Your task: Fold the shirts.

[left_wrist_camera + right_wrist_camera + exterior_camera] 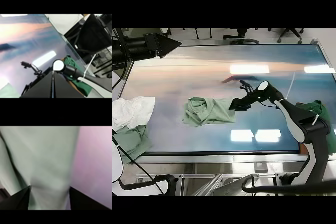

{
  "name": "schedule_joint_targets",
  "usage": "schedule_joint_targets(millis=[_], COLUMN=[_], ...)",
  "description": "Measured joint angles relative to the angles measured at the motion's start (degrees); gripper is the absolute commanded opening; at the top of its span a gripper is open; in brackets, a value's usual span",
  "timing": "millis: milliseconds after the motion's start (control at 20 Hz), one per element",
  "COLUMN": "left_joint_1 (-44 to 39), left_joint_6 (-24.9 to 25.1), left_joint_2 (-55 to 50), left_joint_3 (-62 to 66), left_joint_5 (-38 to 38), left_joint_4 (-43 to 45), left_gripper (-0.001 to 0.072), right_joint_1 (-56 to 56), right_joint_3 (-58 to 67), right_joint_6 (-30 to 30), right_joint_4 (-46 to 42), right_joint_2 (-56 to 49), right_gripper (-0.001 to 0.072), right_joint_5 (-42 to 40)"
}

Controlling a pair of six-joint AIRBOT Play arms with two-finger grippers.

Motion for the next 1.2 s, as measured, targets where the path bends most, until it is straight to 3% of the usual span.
schedule_joint_targets(millis=[50,100,300,600,800,1200], left_joint_1=[0.0,0.0,0.0,0.0,0.0,0.0], left_joint_6=[0.0,0.0,0.0,0.0,0.0,0.0], left_joint_2=[0.0,0.0,0.0,0.0,0.0,0.0], left_joint_3=[0.0,0.0,0.0,0.0,0.0,0.0], left_joint_5=[0.0,0.0,-0.5,-1.9,-2.6,-4.4], left_joint_4=[0.0,0.0,0.1,0.1,0.1,0.1], left_gripper=[0.0013,0.0013,0.0013,0.0013,0.0013,0.0013], right_joint_1=[0.9,1.6,2.3,-6.0,-15.9,-39.5], right_joint_3=[0.0,-0.1,1.7,14.9,20.9,23.1], right_joint_6=[-0.7,-1.1,-4.0,-3.8,2.6,19.0], right_joint_4=[0.4,1.4,3.2,5.8,2.9,-13.0], right_joint_2=[-0.7,-1.3,0.2,13.4,20.2,23.8], right_gripper=[0.0099,0.0030,0.0029,0.0029,0.0029,0.0028], right_joint_5=[-0.9,-1.5,-2.9,-0.8,-0.3,3.2])
